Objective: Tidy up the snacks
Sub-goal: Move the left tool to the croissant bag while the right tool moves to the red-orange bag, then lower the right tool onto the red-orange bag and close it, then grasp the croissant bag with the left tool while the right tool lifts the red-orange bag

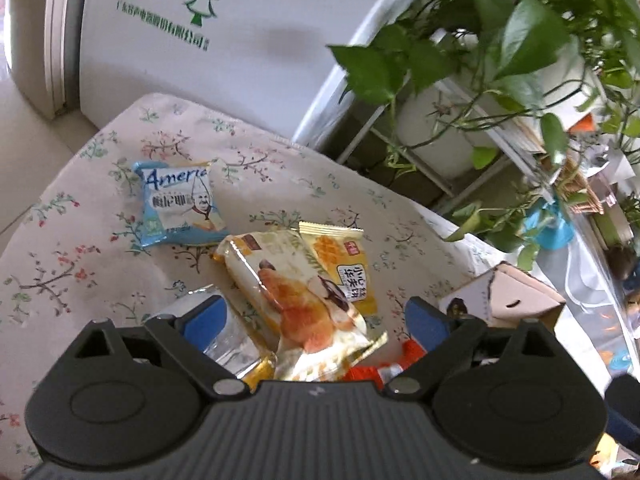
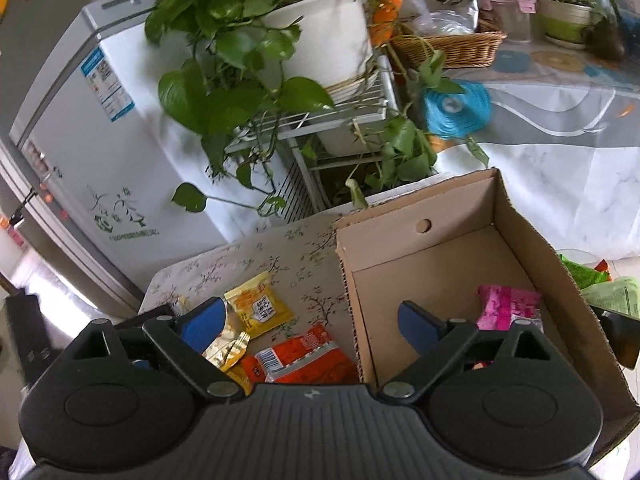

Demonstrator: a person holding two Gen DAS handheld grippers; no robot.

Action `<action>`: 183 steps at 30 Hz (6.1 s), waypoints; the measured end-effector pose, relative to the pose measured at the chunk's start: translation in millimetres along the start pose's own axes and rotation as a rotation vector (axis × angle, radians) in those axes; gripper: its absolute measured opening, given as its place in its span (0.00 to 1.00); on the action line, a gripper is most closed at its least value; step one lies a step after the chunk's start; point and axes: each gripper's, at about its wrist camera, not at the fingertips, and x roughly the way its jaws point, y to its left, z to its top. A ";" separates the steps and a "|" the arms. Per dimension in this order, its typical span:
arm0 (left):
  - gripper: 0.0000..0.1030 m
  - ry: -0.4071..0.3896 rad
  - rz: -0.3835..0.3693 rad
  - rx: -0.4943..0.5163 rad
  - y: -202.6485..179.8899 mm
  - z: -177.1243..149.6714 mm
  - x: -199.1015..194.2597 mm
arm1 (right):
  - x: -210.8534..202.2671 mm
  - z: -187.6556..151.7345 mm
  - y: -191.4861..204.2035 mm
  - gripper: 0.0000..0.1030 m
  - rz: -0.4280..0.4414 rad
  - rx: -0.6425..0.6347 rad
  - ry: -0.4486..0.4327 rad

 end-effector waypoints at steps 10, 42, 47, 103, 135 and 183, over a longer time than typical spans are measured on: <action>0.90 0.008 0.090 0.107 -6.3 5.9 25.8 | 19.7 -7.3 5.9 0.94 0.104 0.083 0.101; 0.88 0.101 0.107 0.338 32.5 10.7 0.0 | 105.7 -41.8 33.0 0.97 -0.166 0.426 0.241; 0.90 0.077 0.143 0.397 28.5 9.8 4.0 | 108.5 -43.8 51.2 0.93 -0.269 0.355 0.186; 0.90 0.128 0.164 0.404 59.6 21.5 -13.0 | 135.5 -46.5 64.1 0.91 0.041 -0.087 0.297; 0.91 0.117 0.074 0.266 66.5 42.6 -14.4 | 101.8 -105.4 55.0 0.81 -0.308 0.025 0.188; 0.75 0.132 0.261 0.599 27.4 8.0 23.8 | 130.7 -82.5 74.3 0.88 -0.206 -0.249 0.347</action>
